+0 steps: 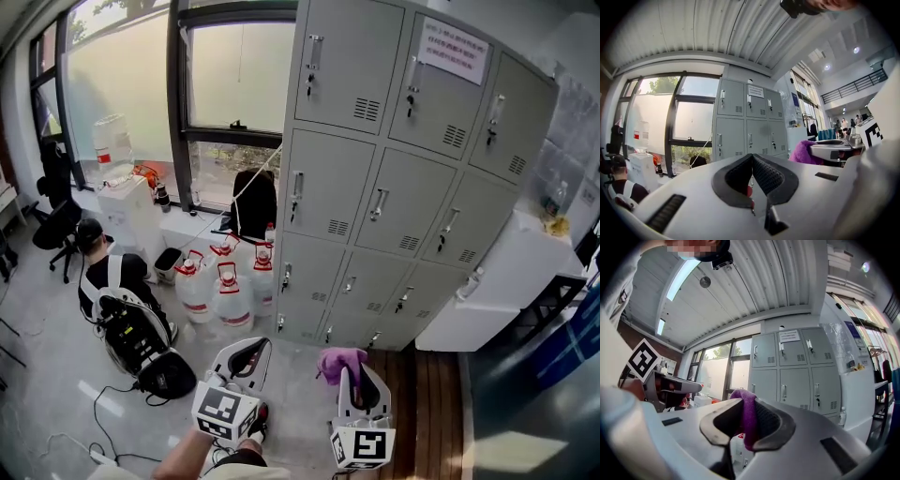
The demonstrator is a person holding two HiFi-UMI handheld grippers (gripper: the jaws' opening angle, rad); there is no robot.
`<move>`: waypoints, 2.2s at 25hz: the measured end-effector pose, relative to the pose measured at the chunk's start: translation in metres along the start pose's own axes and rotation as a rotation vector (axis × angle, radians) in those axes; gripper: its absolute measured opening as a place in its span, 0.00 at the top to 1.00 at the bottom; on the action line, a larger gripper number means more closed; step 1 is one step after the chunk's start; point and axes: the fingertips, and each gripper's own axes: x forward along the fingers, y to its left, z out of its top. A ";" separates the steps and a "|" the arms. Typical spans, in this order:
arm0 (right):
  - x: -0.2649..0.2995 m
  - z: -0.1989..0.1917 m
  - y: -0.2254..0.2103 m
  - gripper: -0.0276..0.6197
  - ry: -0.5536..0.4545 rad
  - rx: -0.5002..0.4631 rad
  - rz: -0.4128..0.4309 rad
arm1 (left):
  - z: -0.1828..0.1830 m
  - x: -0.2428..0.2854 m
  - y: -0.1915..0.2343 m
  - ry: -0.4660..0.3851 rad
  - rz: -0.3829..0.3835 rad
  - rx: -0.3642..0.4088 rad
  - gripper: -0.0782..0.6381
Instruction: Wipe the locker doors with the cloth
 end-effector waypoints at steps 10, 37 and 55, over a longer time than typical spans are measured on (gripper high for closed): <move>0.179 0.000 -0.018 0.84 -0.001 0.012 -0.009 | 0.019 0.133 0.115 0.008 -0.009 -0.006 0.86; 0.397 0.040 -0.050 0.84 -0.150 0.003 0.037 | 0.039 0.287 0.238 -0.021 0.034 0.015 0.86; 0.528 0.135 -0.039 0.84 -0.392 -0.085 0.299 | 0.050 0.324 0.291 -0.044 0.316 -0.018 0.86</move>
